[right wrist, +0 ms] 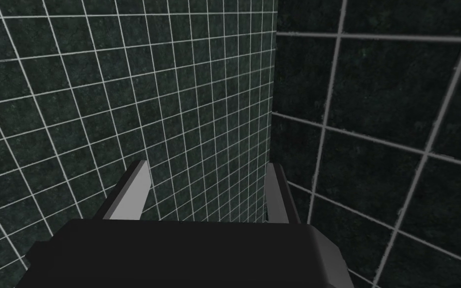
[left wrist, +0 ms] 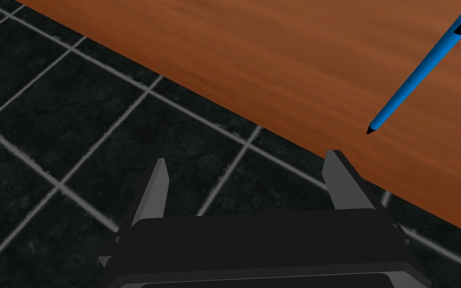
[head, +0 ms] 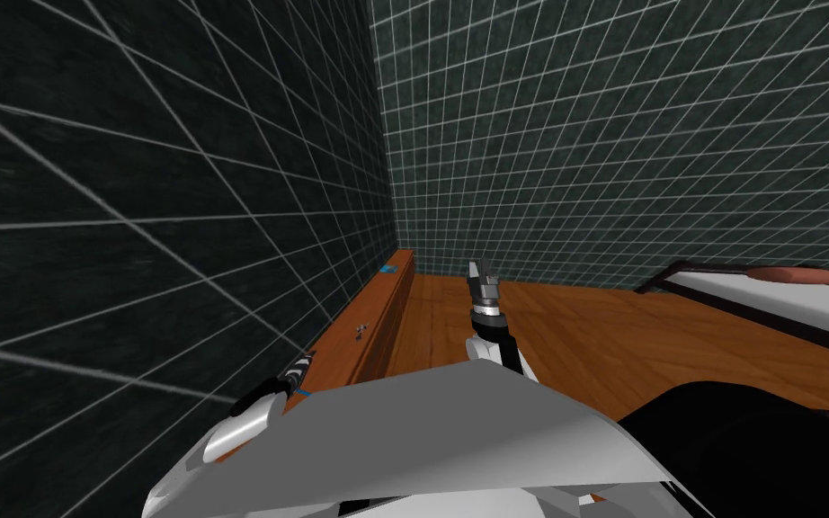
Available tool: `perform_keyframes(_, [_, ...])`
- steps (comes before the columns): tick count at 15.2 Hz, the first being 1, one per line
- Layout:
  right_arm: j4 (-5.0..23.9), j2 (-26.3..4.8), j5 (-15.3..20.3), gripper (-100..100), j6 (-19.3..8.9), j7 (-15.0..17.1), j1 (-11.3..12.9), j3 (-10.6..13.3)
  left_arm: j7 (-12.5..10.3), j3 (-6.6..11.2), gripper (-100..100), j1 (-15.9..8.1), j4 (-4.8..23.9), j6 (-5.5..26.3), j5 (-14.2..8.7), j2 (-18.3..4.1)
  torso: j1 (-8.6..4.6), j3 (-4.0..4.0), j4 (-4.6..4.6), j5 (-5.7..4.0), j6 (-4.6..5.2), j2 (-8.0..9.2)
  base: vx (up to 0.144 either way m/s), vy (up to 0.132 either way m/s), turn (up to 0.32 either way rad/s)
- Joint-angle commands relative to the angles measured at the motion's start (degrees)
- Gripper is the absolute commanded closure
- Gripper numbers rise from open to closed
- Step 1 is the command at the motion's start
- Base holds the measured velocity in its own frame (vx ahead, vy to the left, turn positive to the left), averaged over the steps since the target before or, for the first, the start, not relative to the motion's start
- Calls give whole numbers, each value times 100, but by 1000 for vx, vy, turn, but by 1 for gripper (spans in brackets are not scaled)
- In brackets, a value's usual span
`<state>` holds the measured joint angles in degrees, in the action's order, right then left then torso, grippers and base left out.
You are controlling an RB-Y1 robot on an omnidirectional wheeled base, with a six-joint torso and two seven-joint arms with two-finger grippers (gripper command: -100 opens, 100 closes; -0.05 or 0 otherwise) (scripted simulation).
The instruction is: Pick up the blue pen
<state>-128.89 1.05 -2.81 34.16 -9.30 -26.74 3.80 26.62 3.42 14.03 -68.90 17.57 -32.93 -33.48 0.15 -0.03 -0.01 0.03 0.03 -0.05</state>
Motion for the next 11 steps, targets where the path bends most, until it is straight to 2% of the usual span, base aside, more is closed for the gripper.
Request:
perform_keyframes(1, [0, 0, 0, 0, 0, 0, 0, 0, 141, 29, -100, -32, 270, 191, -127, -52, 0, 0, 0, 0, 0, 0, -9, 30, -206])
perform_keyframes(2, [0, 0, 0, 0, 0, 0, 0, 0, 317, 48, -100, -106, 415, 372, -321, -131, 1, 0, 0, 0, -2, 0, -17, 36, -293])
perform_keyframes(3, [0, 0, 0, 0, 0, 0, 0, 0, 317, 48, -100, -106, 542, 417, -321, -131, 3, 1, 1, 0, 2, 1, -19, 46, -261])
perform_keyframes(5, [0, 0, 0, 0, 0, 0, -1, -1, 317, 48, -100, -106, 597, 417, -321, -131, 6, 1, 0, 2, -5, 3, -9, 28, -18])
perform_keyframes(6, [0, 0, 0, 0, 0, 0, -1, -1, 490, 67, -100, -179, 819, 637, -510, -205, 1, 1, 0, 0, -7, 1, -9, 16, -156])
perform_keyframes(7, [0, 0, 0, 0, 0, 0, 0, 0, 490, 67, -100, -179, 917, 637, -510, -205, -1, 0, 0, 0, 0, 0, -10, 22, -236])
perform_keyframes(8, [0, 0, 0, 0, 0, 0, 0, 0, 659, 85, -100, -249, 1111, 819, -694, -274, -1, 0, 0, -1, -1, 0, -14, 32, -287])
perform_keyframes(9, [0, 0, 0, 0, 0, 0, 0, 0, 659, 85, -100, -249, 1229, 852, -694, -274, 1, 0, 0, 0, 1, 1, -16, 41, -235])
perform_keyframes(10, [0, 0, 0, 0, 0, 0, 0, 0, 822, 103, -100, -317, 1418, 1004, -873, -339, 5, 0, 0, 1, -1, 1, -22, 45, -224])
perform_keyframes(11, [0, 0, 0, 0, 0, 0, 0, 0, 822, 103, -100, -317, 1532, 1060, -873, -339, 7, 1, 0, 1, -1, 2, -22, 43, -216])
